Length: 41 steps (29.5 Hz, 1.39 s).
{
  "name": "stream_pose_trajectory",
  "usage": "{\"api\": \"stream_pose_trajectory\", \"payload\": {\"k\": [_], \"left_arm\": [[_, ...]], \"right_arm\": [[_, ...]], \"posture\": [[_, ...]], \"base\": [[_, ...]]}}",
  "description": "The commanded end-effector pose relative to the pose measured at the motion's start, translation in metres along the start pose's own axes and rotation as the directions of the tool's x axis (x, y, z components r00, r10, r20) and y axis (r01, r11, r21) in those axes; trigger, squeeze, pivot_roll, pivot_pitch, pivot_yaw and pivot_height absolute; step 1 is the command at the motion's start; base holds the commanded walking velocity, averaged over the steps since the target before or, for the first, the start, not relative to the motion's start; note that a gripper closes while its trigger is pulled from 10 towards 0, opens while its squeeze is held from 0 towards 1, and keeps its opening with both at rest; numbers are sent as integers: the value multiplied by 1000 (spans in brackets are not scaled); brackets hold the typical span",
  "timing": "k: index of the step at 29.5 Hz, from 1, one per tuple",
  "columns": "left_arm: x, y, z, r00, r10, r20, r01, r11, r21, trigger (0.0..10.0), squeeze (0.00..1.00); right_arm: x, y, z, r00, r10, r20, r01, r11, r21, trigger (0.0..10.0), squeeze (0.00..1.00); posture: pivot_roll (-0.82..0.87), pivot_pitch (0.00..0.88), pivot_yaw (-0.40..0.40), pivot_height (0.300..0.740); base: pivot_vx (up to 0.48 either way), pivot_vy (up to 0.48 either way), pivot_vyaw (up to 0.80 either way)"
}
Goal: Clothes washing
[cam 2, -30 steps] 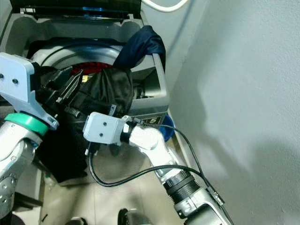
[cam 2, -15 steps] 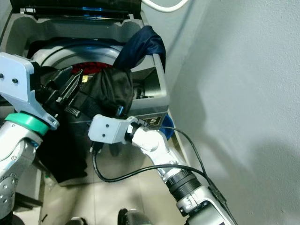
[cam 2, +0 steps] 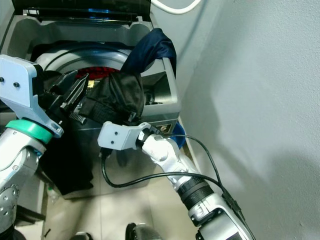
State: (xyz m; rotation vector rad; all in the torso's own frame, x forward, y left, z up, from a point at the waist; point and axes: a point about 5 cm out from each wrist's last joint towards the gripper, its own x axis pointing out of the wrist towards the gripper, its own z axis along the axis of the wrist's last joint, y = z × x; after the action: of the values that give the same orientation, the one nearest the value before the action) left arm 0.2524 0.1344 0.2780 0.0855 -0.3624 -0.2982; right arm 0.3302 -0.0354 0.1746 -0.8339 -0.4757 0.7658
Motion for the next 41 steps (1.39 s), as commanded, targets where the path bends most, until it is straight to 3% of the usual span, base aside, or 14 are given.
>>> {"api": "stream_pose_trajectory", "payload": {"k": [1,11,13,15,18,22,24,26,29,30,31,34,35,41], "left_arm": [[0,0,-2,1000,-1,-12,1,1000,-7,10000,0],[0,-1,-2,1000,-4,-12,3,1000,-8,10000,0],[0,-2,-2,1000,-5,-13,5,1000,-10,10000,0],[0,-2,-2,1000,-6,-14,6,1000,-10,10000,0],[0,-2,-2,1000,-6,-14,6,1000,-10,10000,0],[0,-2,-2,1000,-7,-13,7,1000,-11,10000,0],[0,-3,-2,1000,-8,-13,8,1000,-11,10000,0],[1,-3,-2,1000,-8,-11,8,1000,-16,10000,0],[1,-4,-1,1000,-8,-8,8,1000,-19,10000,0],[2,-5,0,1000,-7,0,7,1000,-23,10000,0],[3,-5,1,1000,-3,8,3,1000,-25,10000,0],[3,-4,4,1000,15,24,-14,1000,-21,10000,0],[4,-3,6,999,37,39,-36,999,-18,10000,0],[2,1,11,996,69,52,-68,998,-10,10000,0]], "right_arm": [[0,-13,-3,998,-68,-13,69,998,11,0,0],[-1,-14,3,997,-62,51,59,996,62,0,0],[-4,-16,19,984,-38,173,2,979,202,0,0],[-6,-20,27,973,-43,227,-20,963,269,0,0],[-6,-29,37,956,-59,286,-48,935,353,0,0],[-5,-37,42,947,-74,313,-55,921,385,0,0],[-1,-43,45,943,-101,316,-37,915,403,0,0],[18,-56,44,951,-185,248,72,912,404,0,0],[29,-59,43,957,-209,201,119,915,386,0,0],[44,-60,42,964,-222,144,159,921,355,0,0],[56,-62,44,966,-240,100,195,923,332,1961,0],[69,-66,49,963,-265,46,235,913,332,2902,0],[80,-70,55,959,-283,-1,268,907,325,10000,0],[104,-71,79,949,-301,-89,314,908,276,10000,0]], "posture": [[162,69,-41,740],[158,66,-42,740],[158,66,-42,740],[158,65,-43,740],[158,65,-43,740],[158,65,-43,740],[156,64,-42,740],[151,65,-42,740],[151,67,-43,740],[153,69,-47,740],[154,69,-48,740],[160,70,-54,740],[171,69,-62,740],[198,71,-80,740]], "base": [[0,0,0],[0,0,0],[0,0,0],[0,0,0],[0,0,0],[0,0,0],[0,0,0],[0,0,0],[0,0,0],[0,0,0],[0,0,0],[0,0,0],[0,0,0],[0,0,0]]}}
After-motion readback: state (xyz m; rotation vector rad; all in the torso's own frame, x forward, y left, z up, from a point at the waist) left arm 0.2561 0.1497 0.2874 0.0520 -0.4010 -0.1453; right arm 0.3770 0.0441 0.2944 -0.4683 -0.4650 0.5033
